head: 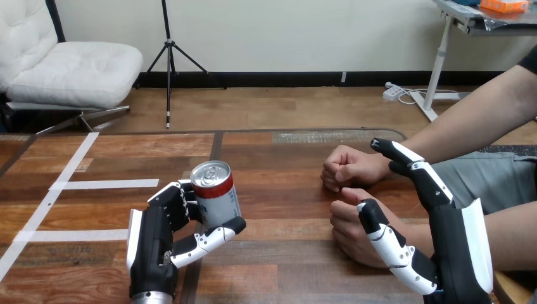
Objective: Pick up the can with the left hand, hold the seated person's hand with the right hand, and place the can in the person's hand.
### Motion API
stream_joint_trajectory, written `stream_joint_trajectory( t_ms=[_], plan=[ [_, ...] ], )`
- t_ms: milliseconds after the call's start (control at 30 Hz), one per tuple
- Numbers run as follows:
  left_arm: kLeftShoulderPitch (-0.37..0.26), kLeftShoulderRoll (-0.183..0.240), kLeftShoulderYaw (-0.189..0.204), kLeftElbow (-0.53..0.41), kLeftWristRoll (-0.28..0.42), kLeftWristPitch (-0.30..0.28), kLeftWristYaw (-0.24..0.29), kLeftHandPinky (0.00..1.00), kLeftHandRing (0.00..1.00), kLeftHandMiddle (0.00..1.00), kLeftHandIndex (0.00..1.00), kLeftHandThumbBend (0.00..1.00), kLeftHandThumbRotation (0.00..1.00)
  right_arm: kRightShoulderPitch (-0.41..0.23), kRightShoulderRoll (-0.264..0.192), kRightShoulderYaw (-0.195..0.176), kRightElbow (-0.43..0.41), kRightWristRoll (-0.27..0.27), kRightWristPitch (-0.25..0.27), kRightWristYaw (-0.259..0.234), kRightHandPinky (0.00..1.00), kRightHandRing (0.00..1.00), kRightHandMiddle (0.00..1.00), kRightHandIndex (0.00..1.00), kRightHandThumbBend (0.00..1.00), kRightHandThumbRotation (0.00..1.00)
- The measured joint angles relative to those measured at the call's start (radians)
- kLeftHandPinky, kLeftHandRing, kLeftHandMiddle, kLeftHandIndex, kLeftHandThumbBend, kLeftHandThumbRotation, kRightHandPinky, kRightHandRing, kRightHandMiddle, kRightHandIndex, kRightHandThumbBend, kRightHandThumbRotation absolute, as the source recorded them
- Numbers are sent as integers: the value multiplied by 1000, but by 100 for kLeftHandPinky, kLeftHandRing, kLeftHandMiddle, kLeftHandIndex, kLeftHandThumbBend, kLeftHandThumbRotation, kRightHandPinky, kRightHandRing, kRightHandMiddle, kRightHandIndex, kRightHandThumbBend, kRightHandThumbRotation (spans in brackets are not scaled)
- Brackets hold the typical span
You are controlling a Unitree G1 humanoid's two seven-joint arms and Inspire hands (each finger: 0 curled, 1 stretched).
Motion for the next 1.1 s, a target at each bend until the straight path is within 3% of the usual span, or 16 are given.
stream_joint_trajectory(
  t_ms=[367, 767, 1100],
  plan=[
    [27, -21, 5, -55, -9, 2, -2, 42, 44, 49, 51, 72, 0, -1, 0, -2, 0, -3, 2, 2, 81, 85, 83, 81, 59, 62],
    [64, -51, 4, -108, -61, 5, -63, 40, 43, 49, 52, 71, 0, -6, -17, -11, -1, -3, 21, 21, 80, 85, 84, 81, 60, 56],
    [100, -59, 4, -151, -32, 5, -63, 39, 43, 49, 51, 72, 0, -12, -40, -28, -25, -3, 44, 33, 79, 85, 84, 81, 62, 56]
  ],
)
